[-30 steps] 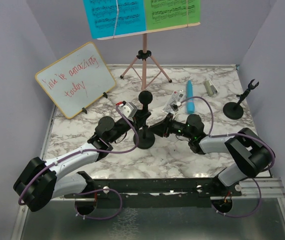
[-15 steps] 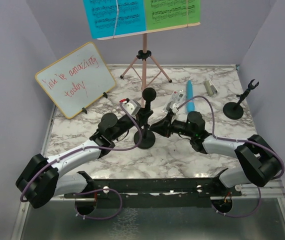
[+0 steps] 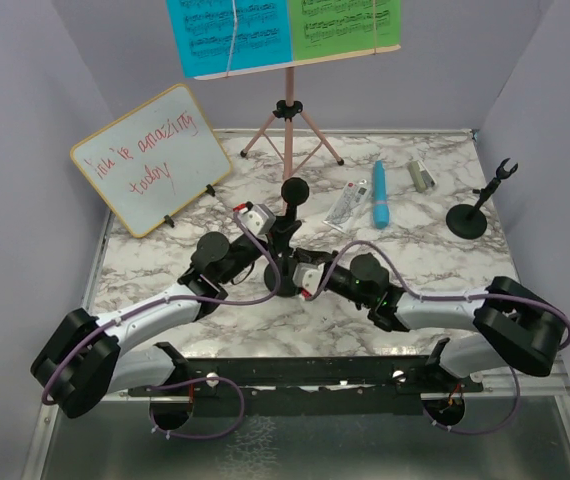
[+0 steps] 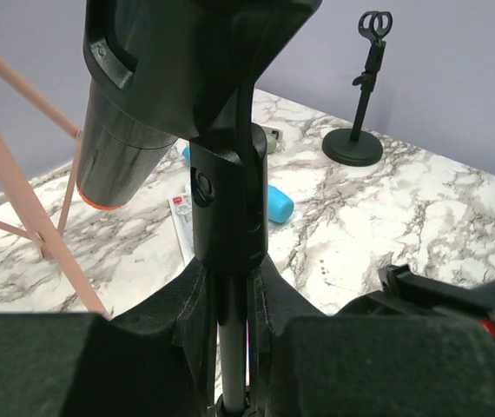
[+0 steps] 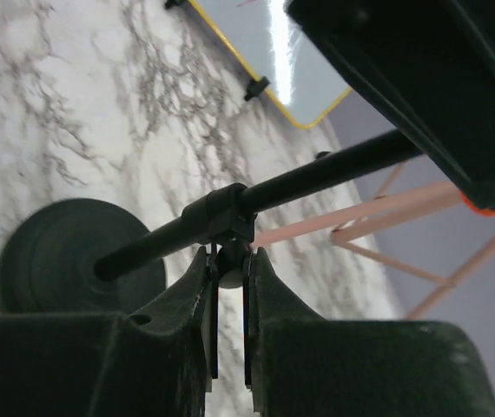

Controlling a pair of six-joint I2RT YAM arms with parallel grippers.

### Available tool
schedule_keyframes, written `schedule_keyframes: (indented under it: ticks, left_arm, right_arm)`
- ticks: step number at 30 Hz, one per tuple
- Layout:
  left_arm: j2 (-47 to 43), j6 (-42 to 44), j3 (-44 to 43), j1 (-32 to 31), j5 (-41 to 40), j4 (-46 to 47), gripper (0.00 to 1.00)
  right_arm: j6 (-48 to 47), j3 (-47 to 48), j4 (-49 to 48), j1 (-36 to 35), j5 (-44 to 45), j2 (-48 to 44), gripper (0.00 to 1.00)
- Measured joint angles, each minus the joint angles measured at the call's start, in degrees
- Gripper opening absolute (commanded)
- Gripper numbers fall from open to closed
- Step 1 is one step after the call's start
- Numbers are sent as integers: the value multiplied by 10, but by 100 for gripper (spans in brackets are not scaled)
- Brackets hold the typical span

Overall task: Pack up the instrument practice props
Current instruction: Unscrew the knob on the microphone stand.

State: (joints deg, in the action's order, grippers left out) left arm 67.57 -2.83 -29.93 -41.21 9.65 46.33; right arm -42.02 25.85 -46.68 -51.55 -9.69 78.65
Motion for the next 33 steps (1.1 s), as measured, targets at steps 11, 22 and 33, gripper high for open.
schedule_keyframes:
  ticks: [11,22,33]
  left_arm:
    - [-20,17,19,1,2,3,0]
    - [-32,20,28,1,2,2,0]
    - [-34,28,31,1,2,3,0]
  right_arm:
    - [-450,-24,-253,-156,310,179,2]
    - [-418,-25,-275,-178,353,200,49]
    - [-38,-14,-57,-159,282,51,65]
